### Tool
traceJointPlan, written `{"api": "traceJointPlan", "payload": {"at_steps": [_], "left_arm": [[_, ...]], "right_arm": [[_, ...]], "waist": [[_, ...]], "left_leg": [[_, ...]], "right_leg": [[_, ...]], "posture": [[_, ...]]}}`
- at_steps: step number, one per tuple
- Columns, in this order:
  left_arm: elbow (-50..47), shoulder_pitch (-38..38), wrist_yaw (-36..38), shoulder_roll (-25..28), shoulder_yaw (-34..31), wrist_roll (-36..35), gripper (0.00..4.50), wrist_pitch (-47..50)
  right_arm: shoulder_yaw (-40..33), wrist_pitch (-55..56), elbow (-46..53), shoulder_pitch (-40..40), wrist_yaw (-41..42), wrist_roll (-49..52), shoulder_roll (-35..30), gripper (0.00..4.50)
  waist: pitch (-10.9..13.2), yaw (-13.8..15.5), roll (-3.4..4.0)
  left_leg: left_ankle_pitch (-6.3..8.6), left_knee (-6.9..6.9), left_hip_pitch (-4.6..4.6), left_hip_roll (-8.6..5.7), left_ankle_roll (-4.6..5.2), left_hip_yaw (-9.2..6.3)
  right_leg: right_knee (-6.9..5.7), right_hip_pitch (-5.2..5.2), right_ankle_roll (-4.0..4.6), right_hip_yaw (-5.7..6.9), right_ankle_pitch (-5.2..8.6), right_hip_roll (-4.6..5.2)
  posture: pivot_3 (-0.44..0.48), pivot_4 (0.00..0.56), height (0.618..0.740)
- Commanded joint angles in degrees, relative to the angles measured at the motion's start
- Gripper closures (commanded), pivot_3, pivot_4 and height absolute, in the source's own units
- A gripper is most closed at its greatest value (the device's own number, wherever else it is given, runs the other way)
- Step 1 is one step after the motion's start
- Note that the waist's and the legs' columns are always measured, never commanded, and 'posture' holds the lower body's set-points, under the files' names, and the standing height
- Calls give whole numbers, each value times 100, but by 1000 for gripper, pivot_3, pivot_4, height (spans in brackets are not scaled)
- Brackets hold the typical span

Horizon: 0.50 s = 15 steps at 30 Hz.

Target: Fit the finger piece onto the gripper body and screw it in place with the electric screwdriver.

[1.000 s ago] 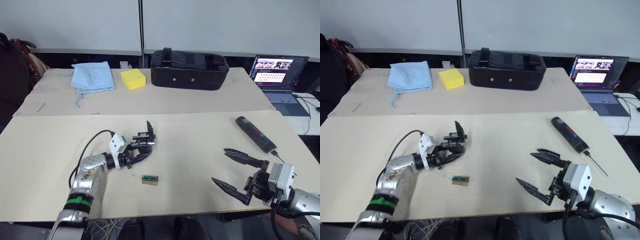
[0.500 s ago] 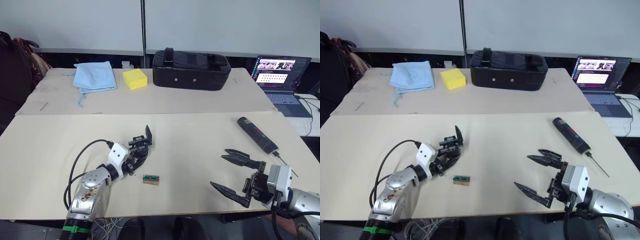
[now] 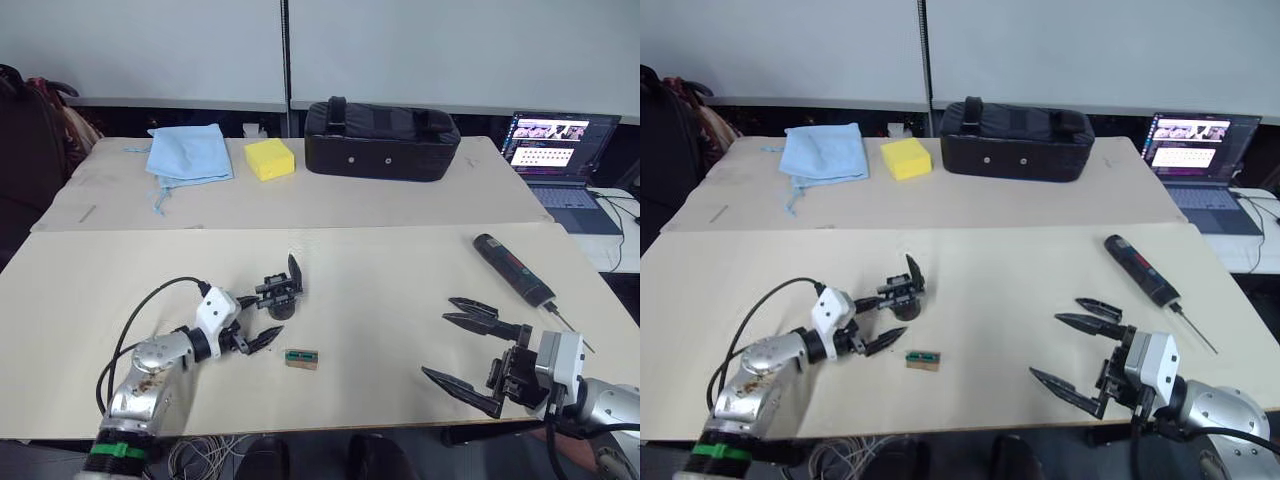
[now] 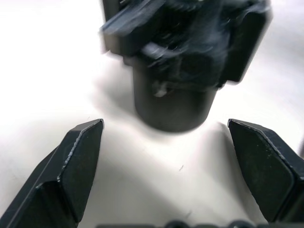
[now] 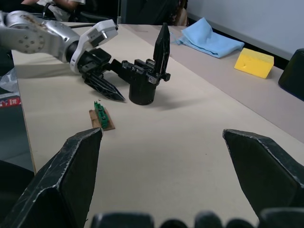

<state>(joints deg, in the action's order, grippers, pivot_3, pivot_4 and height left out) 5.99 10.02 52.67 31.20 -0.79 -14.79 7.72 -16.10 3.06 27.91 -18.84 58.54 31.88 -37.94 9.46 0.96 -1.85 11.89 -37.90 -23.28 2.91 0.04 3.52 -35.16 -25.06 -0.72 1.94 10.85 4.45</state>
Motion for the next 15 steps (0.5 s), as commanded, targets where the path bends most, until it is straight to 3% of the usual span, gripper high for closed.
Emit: {"api": "traceJointPlan", "payload": {"at_steps": [1,7,15], "left_arm": [[447,399,654,138,19,-186,11,-217],[1846,1419,1823,99,326,-113,11,-745],[3047,2211,2325,-238,621,250,11,-1638]], "right_arm": [[-43,-34,144,45,-33,114,2,0],[-14,65,147,141,-114,51,80,0],[-217,68,213,-19,-46,100,-41,0]], "waist": [[0,2,0],[0,46,-1],[1,57,-3]], "left_leg": [[0,0,0,0,0,0],[-1,0,-4,-4,1,2],[-1,-2,-9,-6,2,0]], "right_leg": [[2,0,0,0,0,0],[4,1,0,0,-1,0],[3,2,-3,1,-2,-1]], "posture": [[0,150,740],[0,150,740],[0,150,740]]}}
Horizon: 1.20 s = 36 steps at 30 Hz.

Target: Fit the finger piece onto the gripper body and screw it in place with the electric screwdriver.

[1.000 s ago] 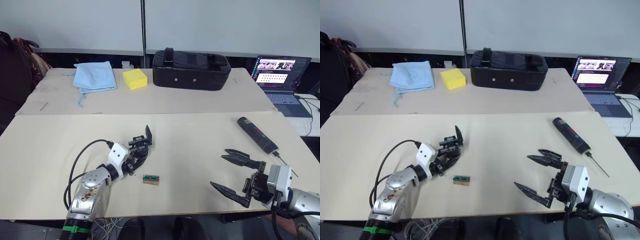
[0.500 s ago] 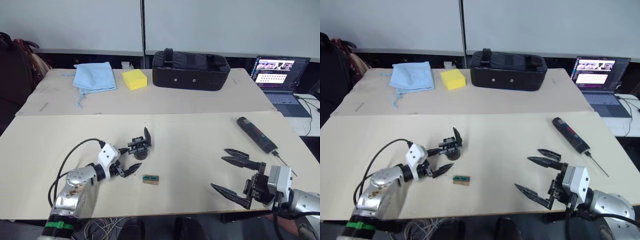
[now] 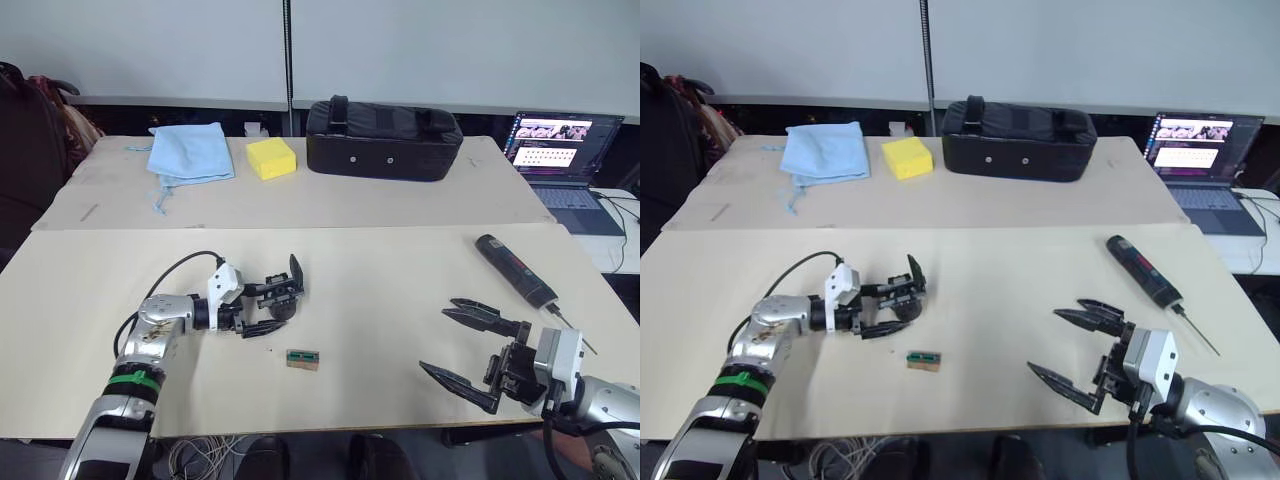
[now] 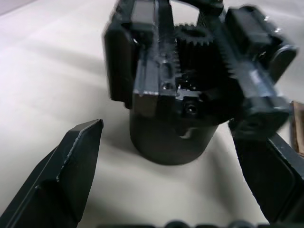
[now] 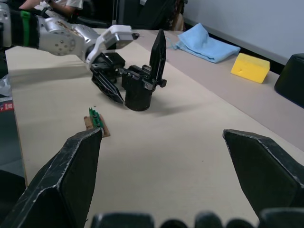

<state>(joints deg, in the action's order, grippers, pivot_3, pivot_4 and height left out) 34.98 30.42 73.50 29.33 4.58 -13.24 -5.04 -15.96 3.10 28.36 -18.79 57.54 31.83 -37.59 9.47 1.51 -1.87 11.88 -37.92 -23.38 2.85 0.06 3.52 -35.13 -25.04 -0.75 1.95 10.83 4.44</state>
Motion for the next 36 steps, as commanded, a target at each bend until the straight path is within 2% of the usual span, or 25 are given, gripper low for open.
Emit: {"api": "traceJointPlan", "payload": {"at_steps": [1,4,7,10,15,20,24,28,36], "left_arm": [[221,195,293,-71,118,124,11,-374],[366,200,327,-153,127,165,905,-535],[359,112,143,-256,29,119,2187,-446],[-11,-177,-237,-350,-204,-41,2176,-286],[-1981,-1073,-1302,-581,-610,-464,2176,632],[-3172,-1426,-2715,-903,-564,-136,2176,1450],[-3536,-1673,-3396,-1114,-378,244,2176,1496],[-3594,-1910,-3552,-1228,-245,256,2176,1635],[-3462,-2045,-3478,-1076,-199,299,2176,1656]], "right_arm": [[-255,72,168,-45,63,106,-84,0],[-296,101,174,-124,98,92,-78,0],[-309,131,169,-188,127,71,-56,0],[-297,180,174,-273,152,46,-27,0],[-221,254,86,-285,194,-7,11,0],[-86,270,-63,-67,234,-84,16,0],[-35,270,-58,27,227,-137,28,0],[-77,281,-114,38,303,-125,-34,0],[-88,233,-124,89,306,-120,-38,0]], "waist": [[0,3,0],[0,-8,0],[-1,-2,2],[-5,0,8],[-6,-59,10],[-3,-37,6],[-3,-33,6],[-3,-54,6],[-5,-58,9]], "left_leg": [[0,0,0,0,0,0],[0,0,1,0,0,1],[0,0,5,0,0,0],[0,0,9,0,0,1],[0,0,7,5,0,0],[0,0,6,2,0,-1],[0,0,6,0,0,0],[1,0,4,0,0,0],[1,0,12,0,-1,1]], "right_leg": [[1,0,0,-1,0,0],[1,0,-1,-1,-1,0],[-2,2,-1,-2,-1,0],[-1,6,-2,-3,-1,2],[-2,2,-3,-7,-2,1],[-2,2,-4,-6,-2,1],[0,1,-4,-9,-2,0],[2,1,-4,-11,-2,-2],[-2,3,-3,-13,-2,-1]], "posture": [[0,150,740],[0,150,740],[0,150,740],[0,150,740],[0,150,740],[0,150,740],[0,150,740],[0,150,740],[0,150,740]]}}
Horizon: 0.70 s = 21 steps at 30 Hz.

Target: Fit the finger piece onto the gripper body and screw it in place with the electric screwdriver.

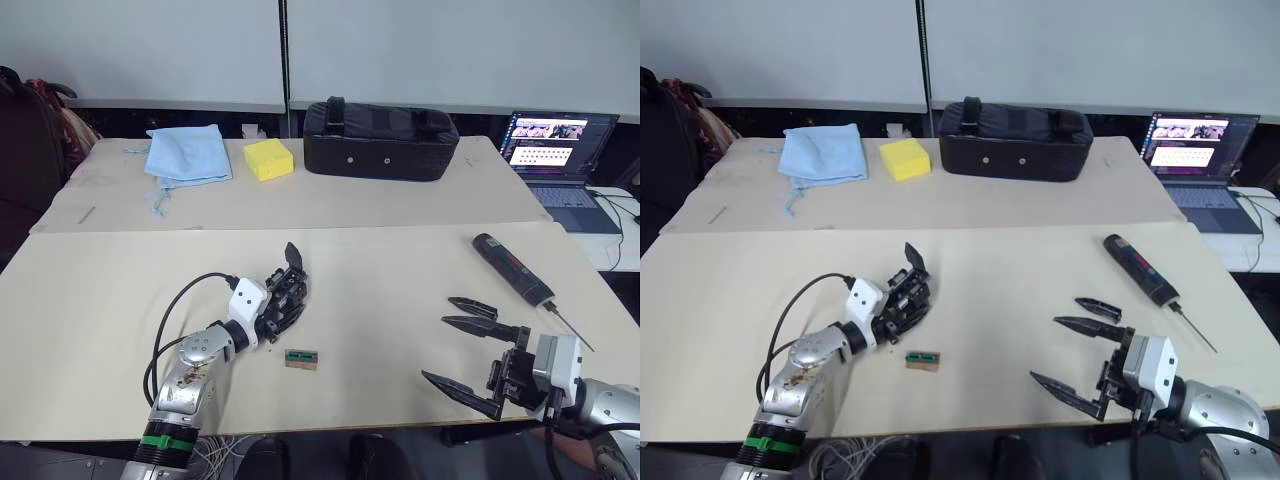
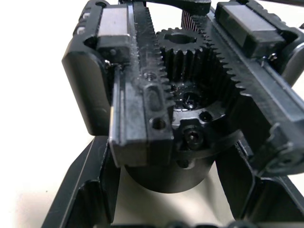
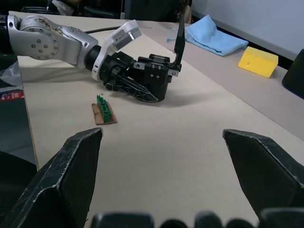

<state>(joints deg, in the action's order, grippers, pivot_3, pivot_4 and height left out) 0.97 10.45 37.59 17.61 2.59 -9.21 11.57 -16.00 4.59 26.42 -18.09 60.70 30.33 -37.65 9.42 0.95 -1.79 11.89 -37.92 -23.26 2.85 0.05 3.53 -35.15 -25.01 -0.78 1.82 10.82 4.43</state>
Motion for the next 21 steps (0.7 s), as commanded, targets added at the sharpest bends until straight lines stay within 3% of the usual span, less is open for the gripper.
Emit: {"api": "traceJointPlan", "payload": {"at_steps": [1,2,5,13,21], "left_arm": [[-37,-58,142,145,7,-75,2176,-48],[-12,-53,212,181,-22,-137,1152,19],[54,-37,346,290,-89,-240,103,53],[345,-87,1167,923,-436,-695,103,-160],[1750,963,2610,1357,-85,-568,103,-979]], "right_arm": [[-67,76,80,13,-15,27,-24,0],[-58,67,86,5,-22,29,-16,0],[-37,42,109,-2,-51,25,-6,0],[4,41,265,-205,-133,1,35,0],[-7,7,326,-243,-190,33,-12,0]], "waist": [[0,-11,0],[0,-19,1],[-1,-22,1],[-3,-27,5],[-3,33,4]], "left_leg": [[0,0,0,0,0,0],[0,0,0,1,0,0],[0,0,2,1,0,0],[0,0,3,4,0,0],[0,0,-2,0,0,1]], "right_leg": [[0,0,0,0,0,0],[0,0,0,0,0,-1],[-2,0,0,-1,0,-1],[-3,-2,2,0,1,-1],[1,-1,3,2,2,2]], "posture": [[0,150,740],[0,150,740],[0,150,740],[0,150,740],[0,150,740]]}}
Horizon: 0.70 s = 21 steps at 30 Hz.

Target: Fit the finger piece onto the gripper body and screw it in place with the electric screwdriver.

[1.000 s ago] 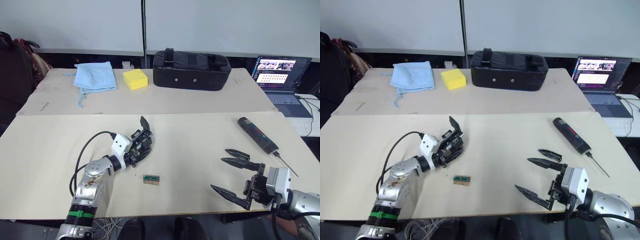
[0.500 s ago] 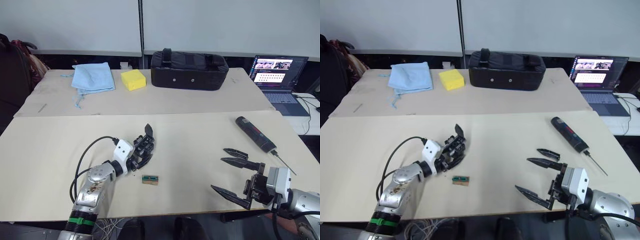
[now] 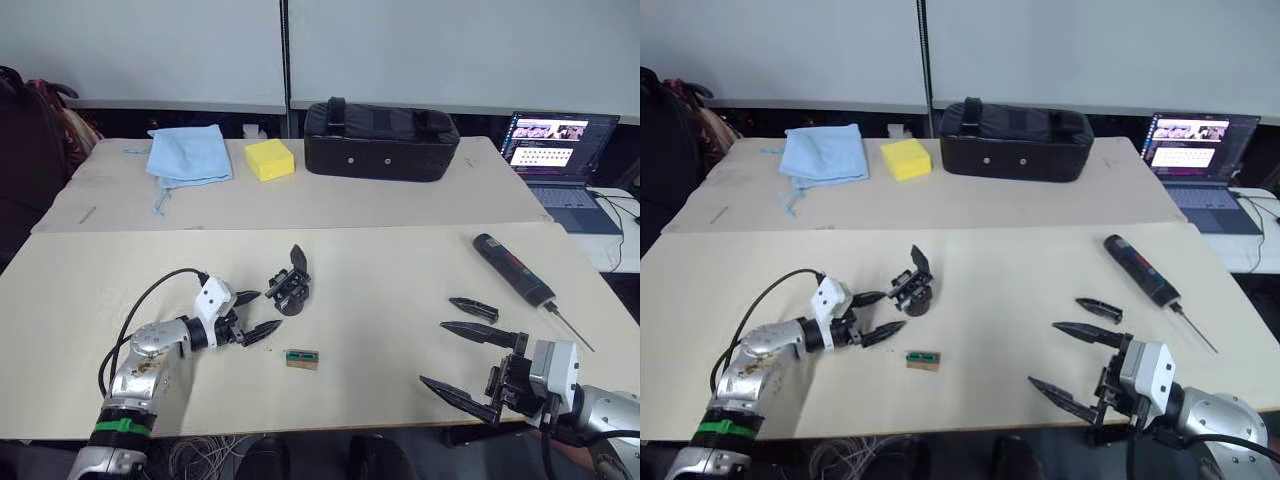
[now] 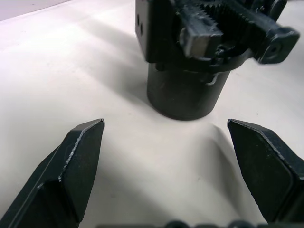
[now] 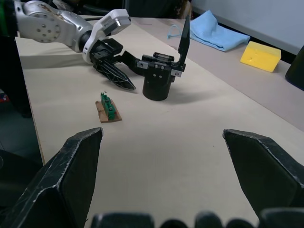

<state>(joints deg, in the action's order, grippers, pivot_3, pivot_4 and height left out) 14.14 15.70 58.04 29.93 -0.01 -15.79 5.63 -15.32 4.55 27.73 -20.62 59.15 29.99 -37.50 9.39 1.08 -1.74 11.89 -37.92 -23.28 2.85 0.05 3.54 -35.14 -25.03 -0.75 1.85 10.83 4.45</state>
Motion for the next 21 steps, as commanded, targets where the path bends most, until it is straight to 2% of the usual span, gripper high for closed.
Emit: {"api": "traceJointPlan", "payload": {"at_steps": [1,7,15,21], "left_arm": [[750,667,879,201,286,167,103,-569],[2119,1735,1581,81,465,329,103,-1167],[3321,2370,1935,-377,638,623,103,-1859],[3814,2583,2067,-591,672,784,103,-2190]], "right_arm": [[-74,-12,213,16,-41,74,-46,0],[-154,-164,385,62,-123,169,-130,0],[-206,-184,509,-111,-166,142,-161,0],[-276,-188,491,-140,-191,137,-203,0]], "waist": [[0,29,-1],[0,43,-1],[1,53,-4],[1,53,-5]], "left_leg": [[0,0,-2,-1,0,0],[0,0,-4,-1,1,1],[-1,-7,-11,-4,2,-2],[-1,-11,-14,-4,2,-2]], "right_leg": [[0,0,0,2,0,0],[1,-1,0,0,-1,-2],[0,0,-3,3,-2,-3],[1,1,-5,2,-3,-2]], "posture": [[0,150,740],[0,150,740],[0,150,740],[0,150,740]]}}
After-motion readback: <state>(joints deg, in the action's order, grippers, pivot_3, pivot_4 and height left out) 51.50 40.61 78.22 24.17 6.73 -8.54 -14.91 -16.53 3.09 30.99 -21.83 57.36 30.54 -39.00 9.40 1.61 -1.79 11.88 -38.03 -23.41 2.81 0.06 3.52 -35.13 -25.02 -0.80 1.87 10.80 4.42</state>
